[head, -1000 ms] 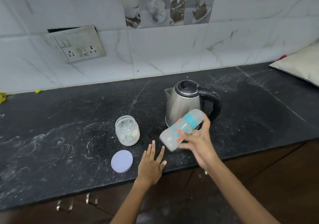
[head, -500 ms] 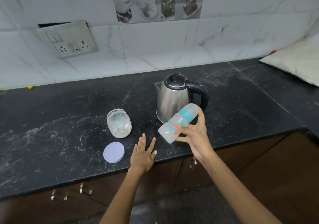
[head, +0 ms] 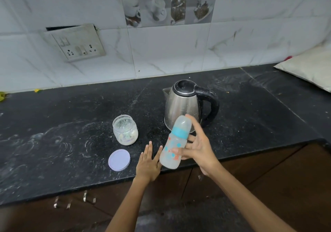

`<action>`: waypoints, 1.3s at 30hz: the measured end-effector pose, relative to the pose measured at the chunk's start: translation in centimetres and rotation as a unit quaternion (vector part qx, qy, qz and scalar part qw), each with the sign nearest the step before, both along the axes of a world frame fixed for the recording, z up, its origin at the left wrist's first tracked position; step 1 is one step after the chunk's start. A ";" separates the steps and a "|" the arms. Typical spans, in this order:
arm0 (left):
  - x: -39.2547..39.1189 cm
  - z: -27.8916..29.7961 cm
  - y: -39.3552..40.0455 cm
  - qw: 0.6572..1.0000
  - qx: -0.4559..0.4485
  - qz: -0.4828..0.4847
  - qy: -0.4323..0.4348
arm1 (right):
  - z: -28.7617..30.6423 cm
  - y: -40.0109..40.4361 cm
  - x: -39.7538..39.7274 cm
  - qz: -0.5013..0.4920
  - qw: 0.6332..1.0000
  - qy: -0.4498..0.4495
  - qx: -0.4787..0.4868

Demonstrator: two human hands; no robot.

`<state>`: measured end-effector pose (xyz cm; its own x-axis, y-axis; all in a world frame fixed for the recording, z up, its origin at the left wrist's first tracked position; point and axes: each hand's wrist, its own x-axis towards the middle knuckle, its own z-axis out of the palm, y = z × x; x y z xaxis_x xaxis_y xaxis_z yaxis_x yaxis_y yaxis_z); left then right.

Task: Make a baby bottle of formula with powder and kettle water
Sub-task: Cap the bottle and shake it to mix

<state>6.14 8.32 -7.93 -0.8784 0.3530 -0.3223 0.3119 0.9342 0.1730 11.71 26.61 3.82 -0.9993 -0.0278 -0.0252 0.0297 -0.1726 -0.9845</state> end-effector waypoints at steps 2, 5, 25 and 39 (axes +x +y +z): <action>0.0 0.0 -0.1 1.000 -0.005 -0.006 0.000 | 0.0 -0.4 0.2 0.023 1.000 0.016 0.009; -0.1 -0.1 0.0 1.000 0.019 0.007 0.007 | 0.4 -0.3 -0.1 -0.015 0.999 0.042 0.004; -0.2 -0.5 0.0 0.999 0.028 0.017 0.010 | -0.2 0.9 0.5 -0.030 0.997 0.015 -0.065; -0.2 -0.8 -0.1 0.999 0.039 0.023 0.005 | -0.7 -0.3 0.6 0.021 0.998 -0.013 -0.050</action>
